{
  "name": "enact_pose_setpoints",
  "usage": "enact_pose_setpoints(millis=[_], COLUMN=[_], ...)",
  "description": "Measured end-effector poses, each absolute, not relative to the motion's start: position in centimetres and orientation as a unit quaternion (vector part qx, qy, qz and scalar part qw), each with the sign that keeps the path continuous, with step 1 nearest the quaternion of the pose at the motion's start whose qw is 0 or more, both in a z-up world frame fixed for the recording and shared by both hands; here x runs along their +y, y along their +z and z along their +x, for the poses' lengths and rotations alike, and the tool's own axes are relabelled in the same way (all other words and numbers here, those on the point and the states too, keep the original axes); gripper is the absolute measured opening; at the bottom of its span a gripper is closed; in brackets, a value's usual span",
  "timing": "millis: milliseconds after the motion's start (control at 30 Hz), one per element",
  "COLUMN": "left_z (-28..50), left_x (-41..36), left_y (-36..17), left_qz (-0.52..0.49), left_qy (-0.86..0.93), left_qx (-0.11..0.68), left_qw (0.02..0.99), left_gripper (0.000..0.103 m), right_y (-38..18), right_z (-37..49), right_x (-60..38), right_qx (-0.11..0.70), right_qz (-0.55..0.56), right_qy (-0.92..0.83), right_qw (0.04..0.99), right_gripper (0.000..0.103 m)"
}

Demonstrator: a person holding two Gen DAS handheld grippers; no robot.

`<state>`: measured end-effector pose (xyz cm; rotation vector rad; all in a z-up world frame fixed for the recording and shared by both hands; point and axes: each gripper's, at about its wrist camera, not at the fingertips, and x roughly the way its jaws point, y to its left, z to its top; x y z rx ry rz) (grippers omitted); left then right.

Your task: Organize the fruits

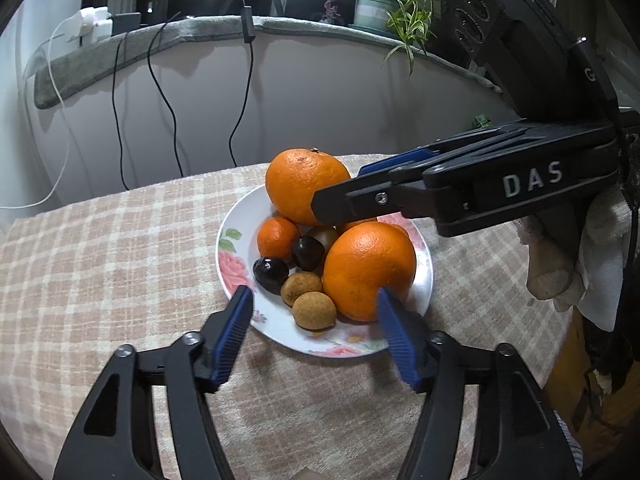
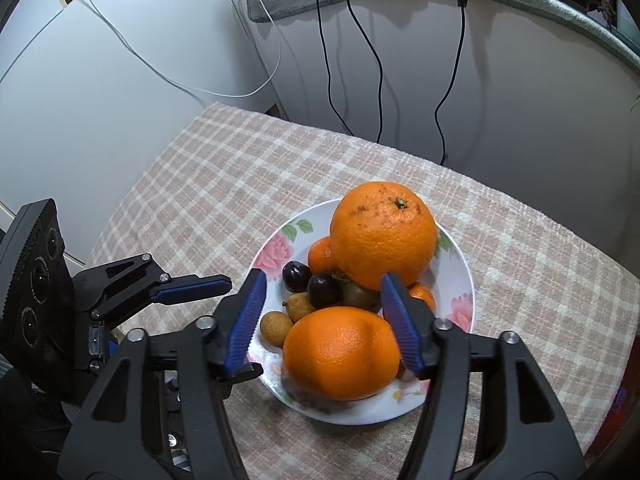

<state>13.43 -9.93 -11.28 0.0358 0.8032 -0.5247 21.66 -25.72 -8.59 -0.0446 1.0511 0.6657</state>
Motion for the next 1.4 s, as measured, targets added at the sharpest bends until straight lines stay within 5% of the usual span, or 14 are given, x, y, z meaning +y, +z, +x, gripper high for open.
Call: enact_pose_setpoints(millis=[200,1400], left_z=[13.4,9.2], left_x=[-9.6,-6.0], left_y=[-11.0,-8.0], left_qz=[0.013,-0.016], left_qy=[-0.237,-0.150], left_qx=[0.384,0.332], left_qw=[0.892,0.931], left_gripper=[0.076,0.077], right_y=[-7.8,-4.8], right_z=[21.4,12.0], right_x=[-26.2,-31.9], right_qx=[0.481,0.350], right_qz=[-0.015,0.009], right_qy=[0.303,0.093], right_qw=[0.822,0.932], right_gripper=[0.069,0.069])
